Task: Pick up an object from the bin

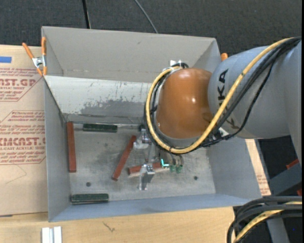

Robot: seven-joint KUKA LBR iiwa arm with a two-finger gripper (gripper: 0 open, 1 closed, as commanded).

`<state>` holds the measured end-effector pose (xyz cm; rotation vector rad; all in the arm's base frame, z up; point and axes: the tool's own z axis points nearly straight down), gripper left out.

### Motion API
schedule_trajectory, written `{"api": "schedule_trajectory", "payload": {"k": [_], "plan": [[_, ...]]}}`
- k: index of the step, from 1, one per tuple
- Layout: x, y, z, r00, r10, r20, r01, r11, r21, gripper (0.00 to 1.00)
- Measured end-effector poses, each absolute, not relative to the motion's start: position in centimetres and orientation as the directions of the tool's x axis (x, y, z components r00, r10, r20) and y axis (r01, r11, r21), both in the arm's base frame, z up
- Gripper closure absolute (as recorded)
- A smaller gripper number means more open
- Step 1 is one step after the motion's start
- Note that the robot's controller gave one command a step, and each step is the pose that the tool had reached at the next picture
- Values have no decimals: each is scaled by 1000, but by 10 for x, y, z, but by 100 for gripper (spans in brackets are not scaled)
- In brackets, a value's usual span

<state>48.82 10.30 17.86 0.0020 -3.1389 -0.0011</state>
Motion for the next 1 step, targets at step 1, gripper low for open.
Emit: {"api": "schedule_trajectory", "payload": {"k": [1], "plan": [[490,95,124,-998,-58,-7,-58,998,1,0]]}}
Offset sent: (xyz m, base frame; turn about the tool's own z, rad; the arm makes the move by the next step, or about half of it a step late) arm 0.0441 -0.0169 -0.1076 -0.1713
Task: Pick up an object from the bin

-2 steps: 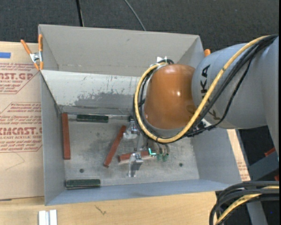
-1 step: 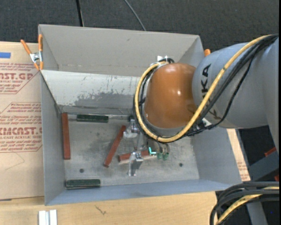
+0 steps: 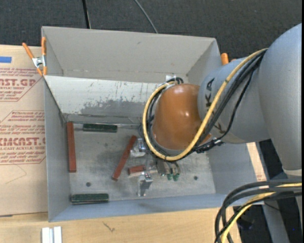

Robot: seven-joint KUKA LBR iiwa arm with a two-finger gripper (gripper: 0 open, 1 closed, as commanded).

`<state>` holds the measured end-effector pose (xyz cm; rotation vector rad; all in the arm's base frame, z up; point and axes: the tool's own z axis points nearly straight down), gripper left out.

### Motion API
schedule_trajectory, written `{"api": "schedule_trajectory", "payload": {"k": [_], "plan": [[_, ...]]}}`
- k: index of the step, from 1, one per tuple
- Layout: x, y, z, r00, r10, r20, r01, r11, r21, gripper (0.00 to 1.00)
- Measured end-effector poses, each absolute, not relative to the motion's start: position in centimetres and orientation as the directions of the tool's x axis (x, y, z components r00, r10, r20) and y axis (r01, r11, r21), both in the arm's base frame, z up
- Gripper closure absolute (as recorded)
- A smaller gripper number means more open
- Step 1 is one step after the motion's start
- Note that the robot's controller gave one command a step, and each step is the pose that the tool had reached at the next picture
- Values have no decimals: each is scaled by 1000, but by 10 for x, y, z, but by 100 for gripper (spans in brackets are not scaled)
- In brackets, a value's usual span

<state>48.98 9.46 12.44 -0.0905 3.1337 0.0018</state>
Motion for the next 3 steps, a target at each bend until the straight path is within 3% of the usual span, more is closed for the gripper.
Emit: {"api": "schedule_trajectory", "payload": {"k": [1,2,3], "plan": [[543,88,83,-985,-169,-38,-170,986,1,100],[543,88,83,-985,-169,-38,-169,986,2,100],[529,60,271,-957,-290,2,-290,957,1,100]]}}
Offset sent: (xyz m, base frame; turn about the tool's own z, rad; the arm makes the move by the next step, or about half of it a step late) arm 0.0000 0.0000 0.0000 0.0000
